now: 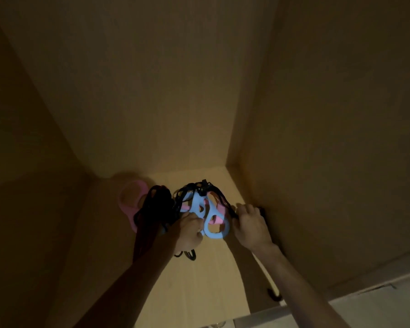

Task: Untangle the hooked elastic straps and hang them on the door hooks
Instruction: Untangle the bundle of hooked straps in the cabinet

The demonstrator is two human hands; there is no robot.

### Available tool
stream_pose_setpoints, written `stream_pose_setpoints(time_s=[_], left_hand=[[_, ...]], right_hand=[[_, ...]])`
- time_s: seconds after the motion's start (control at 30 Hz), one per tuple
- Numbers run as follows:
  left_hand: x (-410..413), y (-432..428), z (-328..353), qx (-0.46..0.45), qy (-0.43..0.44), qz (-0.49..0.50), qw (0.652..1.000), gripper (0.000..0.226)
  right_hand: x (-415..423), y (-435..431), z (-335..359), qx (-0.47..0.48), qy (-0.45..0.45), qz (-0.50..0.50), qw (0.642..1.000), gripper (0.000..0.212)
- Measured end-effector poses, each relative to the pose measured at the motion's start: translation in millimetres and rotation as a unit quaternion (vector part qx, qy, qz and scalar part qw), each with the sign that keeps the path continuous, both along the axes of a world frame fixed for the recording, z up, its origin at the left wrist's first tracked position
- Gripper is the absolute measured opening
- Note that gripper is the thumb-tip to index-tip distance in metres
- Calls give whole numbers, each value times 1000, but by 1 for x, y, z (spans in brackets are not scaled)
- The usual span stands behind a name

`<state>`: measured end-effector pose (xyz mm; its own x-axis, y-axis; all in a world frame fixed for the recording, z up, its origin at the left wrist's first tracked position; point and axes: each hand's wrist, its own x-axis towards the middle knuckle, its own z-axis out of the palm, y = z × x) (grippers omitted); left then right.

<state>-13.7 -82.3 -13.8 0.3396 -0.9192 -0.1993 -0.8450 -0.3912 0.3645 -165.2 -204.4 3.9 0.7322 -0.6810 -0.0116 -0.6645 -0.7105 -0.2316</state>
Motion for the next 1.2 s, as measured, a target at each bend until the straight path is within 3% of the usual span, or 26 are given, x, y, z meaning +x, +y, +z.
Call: stream_pose_setpoints(time_s=[0.1, 0.17, 0.23, 0.33, 0.43, 0.57, 0.67, 0.77, 0.93, 1.1, 1.2], left_hand=[[4, 4, 6, -43, 79, 42, 995, 25], [10, 7, 7, -55, 126, 74, 988, 23], [15, 16, 8, -60, 152, 96, 982, 23], [24, 29, 5, -60, 169, 127, 976, 26], [31, 32, 11, -67, 161, 140, 975, 22], [37, 21, 36, -140, 139, 190, 962, 25], [46, 6, 53, -209, 79, 180, 958, 59], [41, -9, 81, -219, 122, 129, 959, 80], [36, -16, 116, -272, 172, 80, 943, 13], [49, -5, 133, -258, 241, 98, 931, 11], [55, 2, 137, -251, 288, 125, 916, 17]], right_hand=[[43, -20, -1, 121, -9, 41, 992, 79], [68, -24, -6, 144, 40, 44, 988, 104], [84, -24, -12, 132, 74, 21, 988, 92], [91, -22, -13, 129, 17, -40, 991, 46], [87, -23, -12, 120, -47, -26, 991, 33], [85, -26, 18, 146, -117, 40, 981, 11], [81, -22, 59, 175, -183, 83, 964, 11], [75, -10, 103, 203, -237, 127, 942, 16], [67, -2, 144, 191, -307, 145, 921, 11], [51, -12, 153, 190, -342, 89, 916, 12], [47, -14, 145, 242, -335, 57, 909, 18]])
